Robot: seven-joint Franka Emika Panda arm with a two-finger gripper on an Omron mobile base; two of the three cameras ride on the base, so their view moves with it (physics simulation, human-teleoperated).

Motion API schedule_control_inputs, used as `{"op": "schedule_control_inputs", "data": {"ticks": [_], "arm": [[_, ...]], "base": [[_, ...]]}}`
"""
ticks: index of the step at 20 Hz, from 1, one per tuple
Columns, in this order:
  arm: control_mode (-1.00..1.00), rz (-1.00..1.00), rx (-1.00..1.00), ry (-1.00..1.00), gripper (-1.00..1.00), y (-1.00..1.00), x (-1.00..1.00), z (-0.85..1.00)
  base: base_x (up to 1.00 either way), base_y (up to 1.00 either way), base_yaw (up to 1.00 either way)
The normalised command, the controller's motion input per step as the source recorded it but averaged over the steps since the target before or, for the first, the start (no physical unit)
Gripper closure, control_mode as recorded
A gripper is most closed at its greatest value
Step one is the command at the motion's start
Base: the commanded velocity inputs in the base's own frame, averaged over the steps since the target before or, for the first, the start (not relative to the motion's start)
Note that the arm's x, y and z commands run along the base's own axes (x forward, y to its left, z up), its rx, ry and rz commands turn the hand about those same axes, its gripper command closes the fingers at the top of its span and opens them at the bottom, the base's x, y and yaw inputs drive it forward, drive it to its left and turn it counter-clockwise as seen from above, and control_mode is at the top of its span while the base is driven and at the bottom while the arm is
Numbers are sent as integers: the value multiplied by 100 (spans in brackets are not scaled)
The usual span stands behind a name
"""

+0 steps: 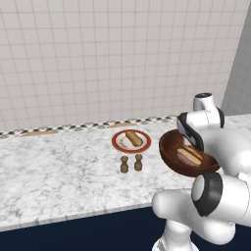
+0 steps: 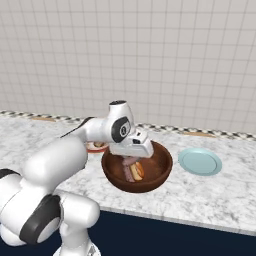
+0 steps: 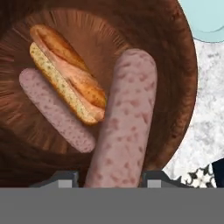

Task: Place one bun and one sausage from the bowl on each plate.

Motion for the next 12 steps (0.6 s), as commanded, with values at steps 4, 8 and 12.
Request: {"op": "schedule_control_inputs", "data": {"ticks": [4,8,12], "arm": [[-100,4,23,-15,100,66,27,29],[-100,20,24,-2,100,69,62,23],[-100,31,18,0,100,74,88,34]], "base": [[0,0,0],[0,0,0],[0,0,0]]}}
